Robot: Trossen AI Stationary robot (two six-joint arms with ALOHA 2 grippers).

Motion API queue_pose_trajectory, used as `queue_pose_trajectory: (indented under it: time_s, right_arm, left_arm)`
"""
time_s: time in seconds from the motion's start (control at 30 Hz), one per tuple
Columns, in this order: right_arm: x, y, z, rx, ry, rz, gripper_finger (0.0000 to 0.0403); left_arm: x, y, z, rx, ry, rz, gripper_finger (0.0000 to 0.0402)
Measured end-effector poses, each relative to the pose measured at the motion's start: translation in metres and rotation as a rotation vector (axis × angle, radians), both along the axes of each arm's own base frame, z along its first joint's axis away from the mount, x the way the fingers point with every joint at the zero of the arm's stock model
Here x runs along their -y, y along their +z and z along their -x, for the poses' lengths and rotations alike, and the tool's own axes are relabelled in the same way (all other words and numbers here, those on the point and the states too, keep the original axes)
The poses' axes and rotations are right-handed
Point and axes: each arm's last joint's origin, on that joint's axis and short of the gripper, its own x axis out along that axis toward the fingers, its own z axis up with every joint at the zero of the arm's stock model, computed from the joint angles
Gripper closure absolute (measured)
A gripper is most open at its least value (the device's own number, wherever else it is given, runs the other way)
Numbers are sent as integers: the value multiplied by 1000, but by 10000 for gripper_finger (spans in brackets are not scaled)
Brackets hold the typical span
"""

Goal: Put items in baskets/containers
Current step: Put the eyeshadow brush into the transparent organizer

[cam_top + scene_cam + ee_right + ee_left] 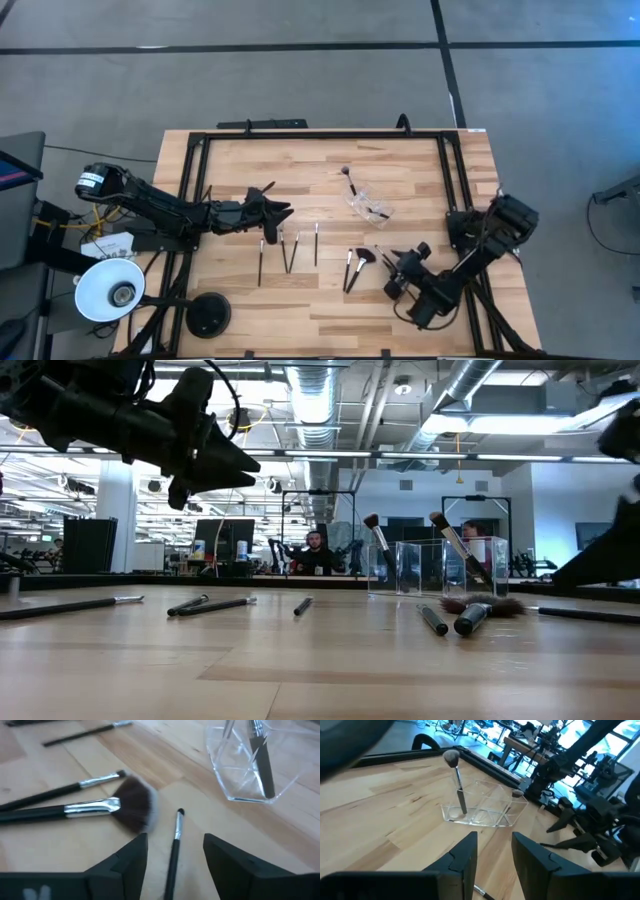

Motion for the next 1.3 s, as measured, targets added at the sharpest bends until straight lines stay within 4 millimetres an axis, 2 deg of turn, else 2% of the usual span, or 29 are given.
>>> queue_pose_trajectory:
  time_s: [0.27, 0.43, 0.8, 0.97, 1.3]
  right_arm:
    - [3, 0, 5, 27, -12, -16, 243]
    - [6, 10, 1, 48, 4, 3, 242]
    - [6, 12, -2, 124, 8, 36, 243]
    - [1, 11, -6, 168, 2, -21, 243]
    - [-2, 11, -9, 150, 47, -6, 243]
  left_arm:
    - [-1, 1, 0, 14, 41, 4, 284]
    - [-1, 2, 0, 26, 42, 1, 284]
    - [-3, 3, 0, 35, 50, 2, 284]
    - [-5, 3, -1, 37, 58, 3, 284]
    - [-5, 3, -1, 36, 56, -3, 284]
